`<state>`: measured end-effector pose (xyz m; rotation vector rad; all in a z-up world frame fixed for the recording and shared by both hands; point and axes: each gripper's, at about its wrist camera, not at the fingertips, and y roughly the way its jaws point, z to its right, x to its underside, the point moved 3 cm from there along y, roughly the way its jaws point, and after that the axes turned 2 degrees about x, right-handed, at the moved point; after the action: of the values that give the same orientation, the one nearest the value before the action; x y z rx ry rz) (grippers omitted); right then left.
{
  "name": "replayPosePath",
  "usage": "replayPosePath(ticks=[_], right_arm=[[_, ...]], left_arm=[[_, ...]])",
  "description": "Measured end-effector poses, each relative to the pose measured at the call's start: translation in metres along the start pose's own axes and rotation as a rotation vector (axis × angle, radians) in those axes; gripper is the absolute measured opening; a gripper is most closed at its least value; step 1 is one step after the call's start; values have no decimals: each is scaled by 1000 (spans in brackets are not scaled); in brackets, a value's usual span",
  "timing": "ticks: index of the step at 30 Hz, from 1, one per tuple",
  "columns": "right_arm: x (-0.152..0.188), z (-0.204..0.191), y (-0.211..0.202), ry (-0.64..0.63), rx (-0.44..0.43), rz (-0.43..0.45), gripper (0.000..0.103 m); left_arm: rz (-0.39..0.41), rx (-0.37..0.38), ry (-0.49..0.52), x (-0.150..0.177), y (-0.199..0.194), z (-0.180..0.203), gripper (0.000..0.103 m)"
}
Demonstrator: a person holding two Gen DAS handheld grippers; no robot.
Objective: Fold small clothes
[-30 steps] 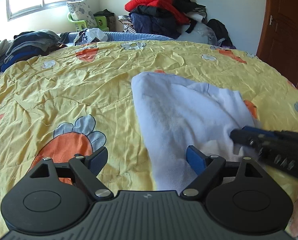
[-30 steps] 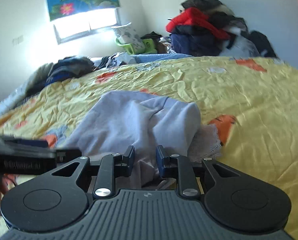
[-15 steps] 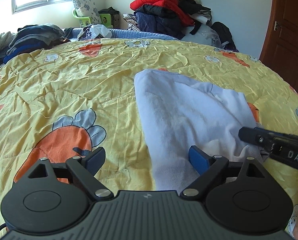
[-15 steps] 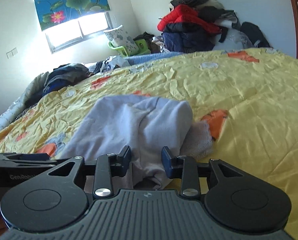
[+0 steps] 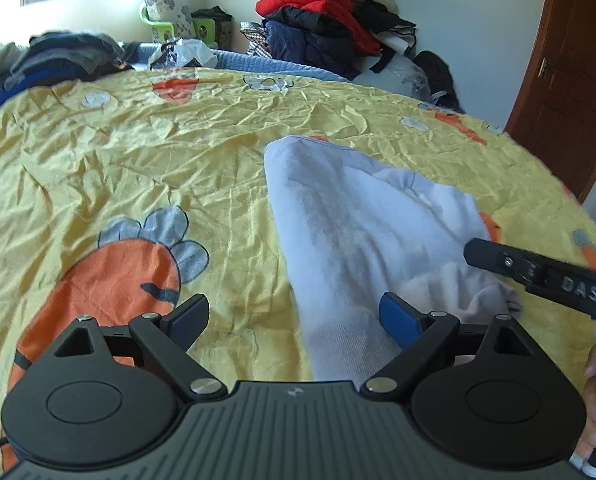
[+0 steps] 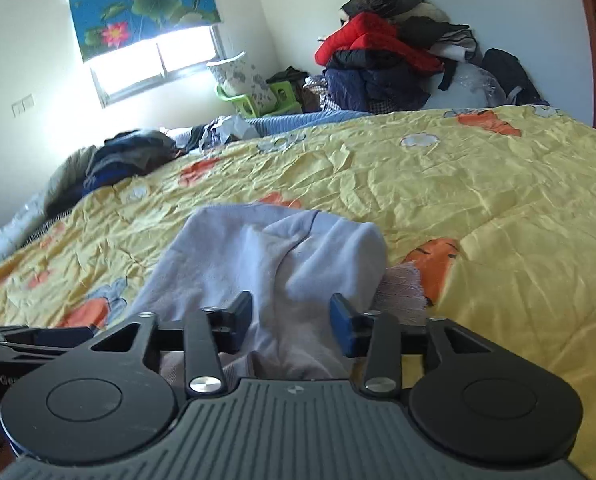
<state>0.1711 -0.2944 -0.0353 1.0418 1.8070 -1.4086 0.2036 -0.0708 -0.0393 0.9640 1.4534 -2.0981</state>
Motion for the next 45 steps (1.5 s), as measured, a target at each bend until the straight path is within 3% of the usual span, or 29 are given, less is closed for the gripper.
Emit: replayPosePath(ticks=[1, 4, 9, 17, 19, 21, 22, 23, 24, 26, 29, 36, 40, 43, 45], right_arm=[[2, 5, -8, 15, -10, 4, 66], [10, 21, -18, 77, -60, -38, 68], [23, 42, 0, 248, -148, -159, 70], [23, 35, 20, 318, -308, -162, 73], [19, 36, 29, 328, -325, -138, 69], [15, 37, 39, 337, -310, -136, 54], [14, 37, 44, 345, -305, -134, 40], [14, 38, 47, 358, -301, -135, 38], [13, 40, 50, 375, -305, -133, 37], [15, 41, 50, 392, -301, -127, 34], [17, 41, 48, 408, -290, -111, 33], [4, 23, 45, 418, -322, -74, 32], [8, 13, 55, 375, -246, -140, 41], [11, 14, 47, 372, -222, -140, 45], [12, 12, 32, 329, -172, -123, 49]], left_arm=[[1, 38, -19, 2, -3, -4, 93], [-27, 138, -79, 6, -5, -13, 93], [-100, 278, -196, -5, 18, -22, 93], [-91, 358, -239, -21, 46, -30, 98], [-72, 349, -232, -22, 48, -28, 98], [-59, 320, -189, -23, 48, -22, 97], [-50, 292, -162, -23, 48, -18, 87], [-47, 256, -128, -23, 49, -15, 63], [-45, 227, -99, -22, 49, -12, 52], [-27, 234, -99, -22, 48, -12, 38], [-5, 240, -104, -24, 44, -15, 28], [43, 195, -80, -40, 24, -23, 22], [-24, 164, -106, -41, 30, -34, 23], [-30, 150, -119, -34, 21, -39, 30], [-21, 114, -116, -29, 9, -39, 48]])
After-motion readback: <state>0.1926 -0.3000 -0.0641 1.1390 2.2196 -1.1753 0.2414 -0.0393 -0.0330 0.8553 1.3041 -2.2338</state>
